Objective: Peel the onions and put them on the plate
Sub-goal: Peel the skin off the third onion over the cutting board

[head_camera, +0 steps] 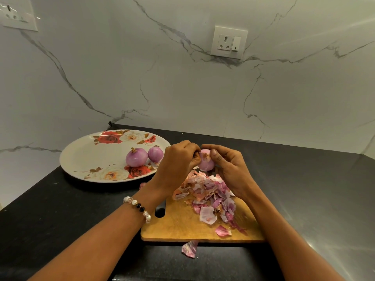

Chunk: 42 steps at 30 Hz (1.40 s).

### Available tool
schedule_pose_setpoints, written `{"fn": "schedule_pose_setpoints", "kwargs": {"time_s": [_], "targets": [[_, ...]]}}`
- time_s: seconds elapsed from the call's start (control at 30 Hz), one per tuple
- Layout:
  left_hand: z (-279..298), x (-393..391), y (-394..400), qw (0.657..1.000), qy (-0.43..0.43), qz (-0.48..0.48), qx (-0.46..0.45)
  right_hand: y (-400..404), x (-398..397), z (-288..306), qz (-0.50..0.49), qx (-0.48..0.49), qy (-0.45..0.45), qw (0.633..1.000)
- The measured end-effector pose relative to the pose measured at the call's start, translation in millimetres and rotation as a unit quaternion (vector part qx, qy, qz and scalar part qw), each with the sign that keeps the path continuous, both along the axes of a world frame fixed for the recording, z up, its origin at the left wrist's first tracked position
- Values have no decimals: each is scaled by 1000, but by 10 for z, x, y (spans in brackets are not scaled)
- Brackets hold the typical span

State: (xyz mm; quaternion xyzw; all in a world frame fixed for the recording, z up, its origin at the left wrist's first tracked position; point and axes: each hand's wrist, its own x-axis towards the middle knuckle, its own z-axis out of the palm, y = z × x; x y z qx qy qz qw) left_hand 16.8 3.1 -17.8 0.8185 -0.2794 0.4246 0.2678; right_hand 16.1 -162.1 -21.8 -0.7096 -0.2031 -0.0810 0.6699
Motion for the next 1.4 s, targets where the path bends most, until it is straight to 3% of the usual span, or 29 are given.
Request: {"fn": "schedule_pose_setpoints", "kwargs": {"time_s": [0.17,0.3,0.4,0.67,1.0,1.2,1.4], "targets": [[46,14,24,992,53,10,-111,-11,-20,18,34,19,-28,999],[25,84,100,957,173,2,-233,-13,-27,72,46,85,-13,995],[32,91,114,944,199,-23,-263,-23,-14,74,35,82,-10,996],[83,40,113,964,167,-108,-179,-37,24,30,16,30,-5,999],[97,73,199,950,218,-165,-151,-70,26,29,14,9,3,1000],[78,88,210,982,112,-140,-58,-81,14,38,16,5,10,1000],[56,63,168,992,57,-109,15,-77,-4,40,39,0,6,999]]}}
